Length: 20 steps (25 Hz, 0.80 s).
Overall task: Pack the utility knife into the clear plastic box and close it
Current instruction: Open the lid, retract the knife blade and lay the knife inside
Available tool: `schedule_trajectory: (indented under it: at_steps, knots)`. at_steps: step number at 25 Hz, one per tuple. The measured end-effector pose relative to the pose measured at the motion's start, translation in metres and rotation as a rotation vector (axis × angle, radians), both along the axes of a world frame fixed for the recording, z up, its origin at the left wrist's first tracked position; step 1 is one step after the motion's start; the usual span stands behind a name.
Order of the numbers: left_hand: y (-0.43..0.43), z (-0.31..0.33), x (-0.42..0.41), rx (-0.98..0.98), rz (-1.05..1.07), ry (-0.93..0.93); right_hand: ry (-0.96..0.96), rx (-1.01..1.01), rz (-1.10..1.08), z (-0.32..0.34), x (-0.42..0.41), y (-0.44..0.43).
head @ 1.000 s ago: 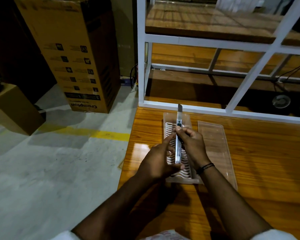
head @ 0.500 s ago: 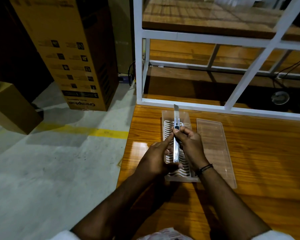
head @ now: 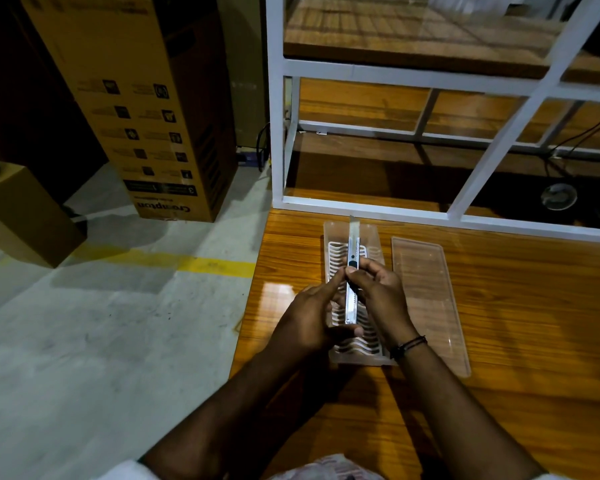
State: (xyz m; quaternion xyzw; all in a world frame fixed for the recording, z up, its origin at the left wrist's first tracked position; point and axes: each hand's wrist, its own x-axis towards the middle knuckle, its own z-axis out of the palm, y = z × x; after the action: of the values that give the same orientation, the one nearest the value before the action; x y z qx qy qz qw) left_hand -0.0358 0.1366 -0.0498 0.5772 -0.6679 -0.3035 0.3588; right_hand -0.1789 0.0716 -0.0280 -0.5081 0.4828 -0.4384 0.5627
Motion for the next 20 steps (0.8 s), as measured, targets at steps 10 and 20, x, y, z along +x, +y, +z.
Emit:
schedule_trajectory:
  at_steps: [10,20]
  knots:
    - [-0.001,-0.017,0.001,-0.059,0.003,-0.038,0.023,0.031,-0.005,0.000,-0.002,0.007]
    - [-0.001,-0.022,0.000,-0.103,0.020,-0.036,-0.006,0.042,0.059,0.002,-0.006,0.020]
